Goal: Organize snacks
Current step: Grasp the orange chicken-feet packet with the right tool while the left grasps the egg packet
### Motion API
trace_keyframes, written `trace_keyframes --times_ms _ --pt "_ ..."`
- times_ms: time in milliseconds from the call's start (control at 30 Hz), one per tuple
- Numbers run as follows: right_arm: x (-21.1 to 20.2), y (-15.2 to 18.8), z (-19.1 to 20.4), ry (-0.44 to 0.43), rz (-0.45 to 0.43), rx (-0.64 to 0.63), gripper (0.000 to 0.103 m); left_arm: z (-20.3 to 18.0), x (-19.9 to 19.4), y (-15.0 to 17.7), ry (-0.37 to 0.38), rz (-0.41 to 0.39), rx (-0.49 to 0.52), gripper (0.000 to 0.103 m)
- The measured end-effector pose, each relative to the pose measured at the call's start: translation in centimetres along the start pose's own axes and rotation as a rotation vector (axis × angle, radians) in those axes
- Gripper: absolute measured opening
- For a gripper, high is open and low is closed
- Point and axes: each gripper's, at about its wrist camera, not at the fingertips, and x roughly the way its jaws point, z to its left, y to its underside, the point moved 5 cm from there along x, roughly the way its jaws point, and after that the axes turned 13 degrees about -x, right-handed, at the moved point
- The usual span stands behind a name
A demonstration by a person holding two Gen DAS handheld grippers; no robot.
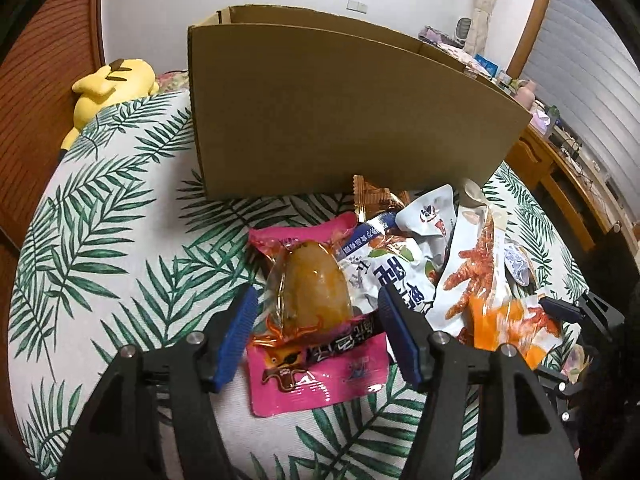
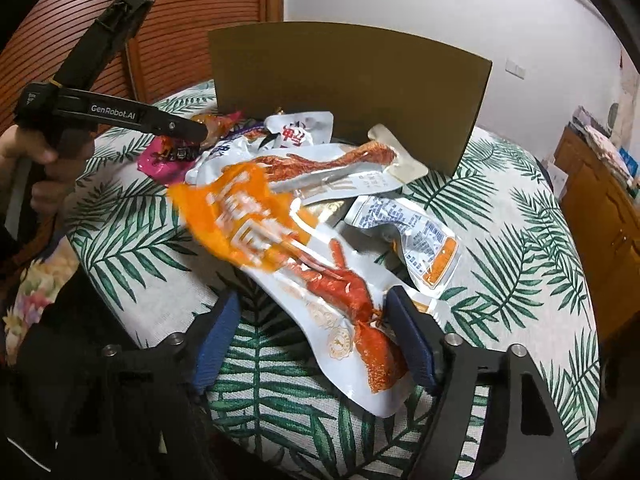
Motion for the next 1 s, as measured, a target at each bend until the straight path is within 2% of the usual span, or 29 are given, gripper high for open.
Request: trace_keyframes --times_ms 200,300,333,567,667,833,1000 --pt "0.2 -0.1 -0.1 0.021 0.003 0.012 0.053 0.0 0.5 -0.6 0.012 -0.003 -0.015 0.065" --pt "0.0 0.0 -0.1 0.006 0.001 0.026 0.035 0.3 0.6 -0.6 0.027 -0.003 -0.014 0.065" --pt "0.0 0.1 -0.1 -0.004 0.000 0.031 0.034 0.4 0.5 -0.5 0.035 -0.001 -0.013 0.064" --pt "-0.5 0.1 0.5 0.006 -0.003 0.021 0.031 0.9 -0.5 -0.4 0.052 0.001 -0.010 0.056" --pt "-0.8 0.3 0.7 0.004 -0.013 0.028 0.031 0.8 -0.8 -0.5 0.046 0.004 -0.016 0.056" --pt "-1.2 0.4 0.7 0.004 -0.027 0.049 0.030 0.4 -0.7 -1.3 0.040 -0.004 -0.027 0.062" --pt "-1.6 0.2 0.6 0.007 -0.040 0.064 0.029 0.5 0.9 -1.5 0.017 0.041 -0.043 0.062"
